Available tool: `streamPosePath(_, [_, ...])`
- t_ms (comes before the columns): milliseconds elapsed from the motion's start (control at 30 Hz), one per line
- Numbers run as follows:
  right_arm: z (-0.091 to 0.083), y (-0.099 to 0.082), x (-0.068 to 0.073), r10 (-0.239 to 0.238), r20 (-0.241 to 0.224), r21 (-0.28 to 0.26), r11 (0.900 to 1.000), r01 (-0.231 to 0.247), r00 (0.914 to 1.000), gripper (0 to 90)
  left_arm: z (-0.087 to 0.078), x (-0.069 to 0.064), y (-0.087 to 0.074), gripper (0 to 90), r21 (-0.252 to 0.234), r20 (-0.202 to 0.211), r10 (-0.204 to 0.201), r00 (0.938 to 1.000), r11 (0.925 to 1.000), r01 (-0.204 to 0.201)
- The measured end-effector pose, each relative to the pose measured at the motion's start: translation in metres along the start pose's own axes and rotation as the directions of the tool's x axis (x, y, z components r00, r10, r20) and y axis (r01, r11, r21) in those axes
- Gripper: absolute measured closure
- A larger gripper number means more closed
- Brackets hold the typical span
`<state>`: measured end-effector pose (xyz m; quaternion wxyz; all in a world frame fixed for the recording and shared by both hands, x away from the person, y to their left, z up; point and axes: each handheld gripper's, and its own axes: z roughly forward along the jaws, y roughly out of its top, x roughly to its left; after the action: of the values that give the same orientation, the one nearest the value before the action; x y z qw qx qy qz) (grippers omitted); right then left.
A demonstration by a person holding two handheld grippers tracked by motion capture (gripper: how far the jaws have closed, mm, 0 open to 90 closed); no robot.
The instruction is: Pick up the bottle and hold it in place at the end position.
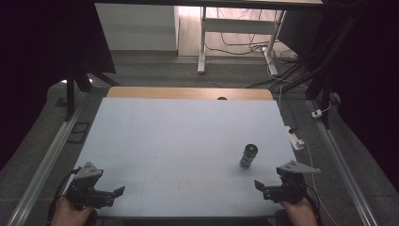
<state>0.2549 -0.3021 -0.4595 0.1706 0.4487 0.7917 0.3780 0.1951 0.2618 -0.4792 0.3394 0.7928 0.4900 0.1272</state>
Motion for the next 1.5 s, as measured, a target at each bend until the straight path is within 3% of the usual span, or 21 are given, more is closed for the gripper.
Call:
streamPosePath(600, [0.0019,0.0007,-0.0010,-0.001,-0.036,0.022,0.9998,0.002,0.9994,0.0,0.0006,0.0042,-0.0001,1.3,0.007,0.055,-0.018,0.9983,0.9998,0.017])
streamPosePath(1033, [0.0005,0.0009,-0.0008,-0.003,-0.022,0.009,1.0000,0.003,0.9998,0.0,-0.0001,0.0060,-0.0005,1.3,0.002,0.072,-0.025,0.9971,0.9997,0.025])
streamPosePath(1133, [-0.0007,0.0012,-0.0020,0.013,-0.031,-0.007,0.9999,-0.013,0.9994,0.0,-0.0002,0.0066,-0.0006,1.2,0.001,0.076,-0.030,0.9967,0.9995,0.030])
streamPosePath(1500, [0.0017,0.0052,0.0005,0.000,-0.050,-0.030,0.9995,-0.001,0.9987,0.0,-0.0002,0.0072,-0.0006,1.2,0.001,0.079,-0.035,0.9963,0.9994,0.035])
